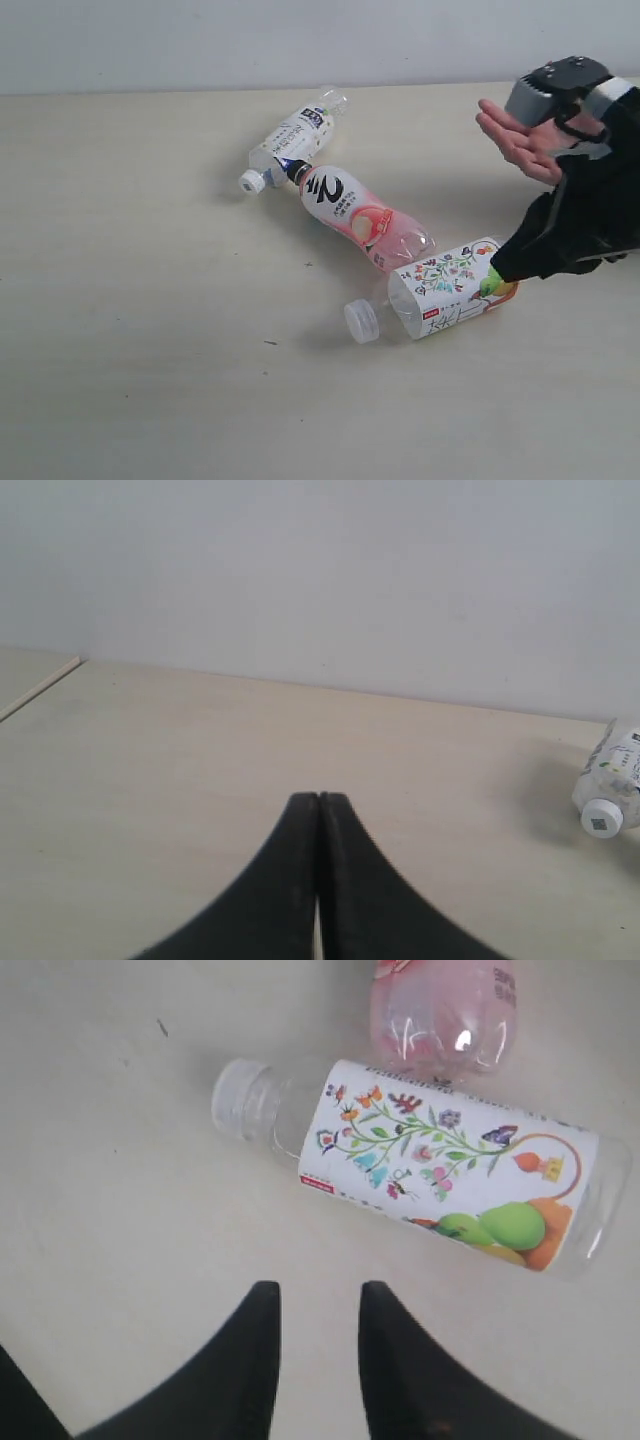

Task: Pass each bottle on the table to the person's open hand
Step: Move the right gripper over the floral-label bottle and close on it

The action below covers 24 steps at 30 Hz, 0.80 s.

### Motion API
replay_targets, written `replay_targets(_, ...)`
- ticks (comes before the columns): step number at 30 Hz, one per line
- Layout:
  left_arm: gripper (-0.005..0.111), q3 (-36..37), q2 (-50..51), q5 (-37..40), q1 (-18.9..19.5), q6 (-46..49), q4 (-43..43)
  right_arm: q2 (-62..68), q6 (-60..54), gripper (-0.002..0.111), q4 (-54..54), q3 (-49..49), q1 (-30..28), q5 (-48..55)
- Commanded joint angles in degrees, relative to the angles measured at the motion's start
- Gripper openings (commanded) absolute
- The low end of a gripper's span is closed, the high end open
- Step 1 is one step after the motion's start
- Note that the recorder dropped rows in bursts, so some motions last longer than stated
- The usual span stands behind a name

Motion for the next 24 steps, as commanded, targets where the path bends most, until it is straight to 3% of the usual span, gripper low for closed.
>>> replay_targets(1, 0.0, 0.01, -0.37, -0.06, -0.35, 0.03, -0.14, 5.44, -0.44, 0.047, -12.86, -5.02, 6.97, -2.8)
replay_targets(9, 0.0, 0.01, -0.37, -0.06, -0.35, 0.03, -0.14, 9.16, -2.4, 0.068, -27.15, -6.63, 11.3, -8.87)
replay_targets(18, 0.0, 0.01, -0.37, -0.06, -0.35, 0.03, -0.14, 13.3, -10.87, 0.069, -35.95, -6.63, 11.3, -11.09)
replay_targets(24, 0.0, 0.01, -0.37, -0.06, -0.35, 0.03, -0.14, 15.8, -17.18, 0.071, -36.2, -6.63, 11.3, -13.85)
